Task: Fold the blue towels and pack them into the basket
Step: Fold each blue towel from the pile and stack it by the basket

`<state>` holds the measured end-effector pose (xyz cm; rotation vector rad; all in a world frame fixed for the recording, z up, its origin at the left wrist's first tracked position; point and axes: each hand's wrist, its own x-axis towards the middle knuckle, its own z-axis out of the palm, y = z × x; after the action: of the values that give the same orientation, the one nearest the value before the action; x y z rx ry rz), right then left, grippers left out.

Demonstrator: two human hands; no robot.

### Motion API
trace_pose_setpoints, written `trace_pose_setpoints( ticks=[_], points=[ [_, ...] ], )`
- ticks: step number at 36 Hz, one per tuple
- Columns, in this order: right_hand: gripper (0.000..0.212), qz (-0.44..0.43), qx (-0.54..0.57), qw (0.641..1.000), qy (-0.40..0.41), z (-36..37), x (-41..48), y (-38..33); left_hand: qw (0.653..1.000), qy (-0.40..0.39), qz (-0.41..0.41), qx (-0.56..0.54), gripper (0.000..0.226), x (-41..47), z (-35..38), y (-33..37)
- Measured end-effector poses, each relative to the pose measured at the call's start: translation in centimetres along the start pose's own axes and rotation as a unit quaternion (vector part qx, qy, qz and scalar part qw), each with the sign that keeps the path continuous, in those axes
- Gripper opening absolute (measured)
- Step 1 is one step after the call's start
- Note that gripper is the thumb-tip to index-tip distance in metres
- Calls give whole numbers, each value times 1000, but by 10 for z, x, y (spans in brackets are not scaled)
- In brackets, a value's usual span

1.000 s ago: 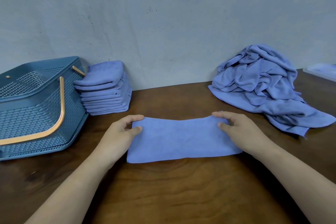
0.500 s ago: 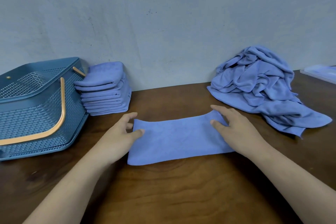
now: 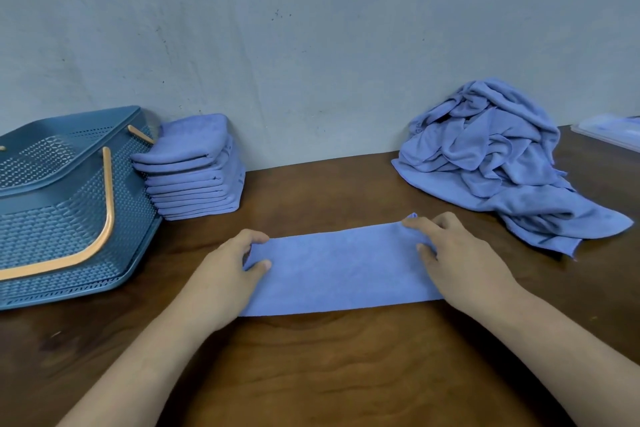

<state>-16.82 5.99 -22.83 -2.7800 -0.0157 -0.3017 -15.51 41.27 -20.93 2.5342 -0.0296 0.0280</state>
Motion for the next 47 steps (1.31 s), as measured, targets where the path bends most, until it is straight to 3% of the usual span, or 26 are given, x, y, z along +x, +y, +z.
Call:
trace_pose_setpoints(
  ticks=[4, 7, 9, 11, 13, 17, 23, 34, 39, 44, 47],
  points=[
    [48, -11, -72, 997, 11, -1, -7, -8, 999, 6, 33, 35, 42, -3, 1, 3],
    [48, -54, -109, 988, 91, -5, -9, -19, 990, 93, 62, 82, 48, -8, 1, 13],
    [47, -115, -76, 987, 78, -5, -8, -34, 976, 124, 137, 118, 46, -15, 8, 29],
    [52, -150, -8, 988, -21, 1, -9, -54, 971, 73, 202, 110, 47, -21, 23, 47],
    [60, -149, -6, 984, -101, 8, -9, -65, 972, -12, 209, 110, 53, -22, 40, 55],
    [70, -134, -39, 979, -151, 9, -8, -57, 960, -110, 182, 184, 63, -15, 48, 44],
    [86, -88, -31, 978, -189, 1, 0, -29, 962, -133, 128, 204, 84, -4, 28, 27],
    [94, -46, -29, 981, -187, -5, -2, -13, 965, -147, 101, 195, 83, 1, 16, 25],
    [95, -49, -28, 979, -195, -6, 0, -13, 949, -63, 191, 243, 72, 2, 32, 61],
    [90, -64, -23, 977, -201, -5, 0, -11, 927, -157, 284, 187, 63, 16, 58, 95],
    [71, -73, -16, 979, -189, -7, 3, -4, 923, -166, 285, 198, 72, 20, 69, 89]
  ],
)
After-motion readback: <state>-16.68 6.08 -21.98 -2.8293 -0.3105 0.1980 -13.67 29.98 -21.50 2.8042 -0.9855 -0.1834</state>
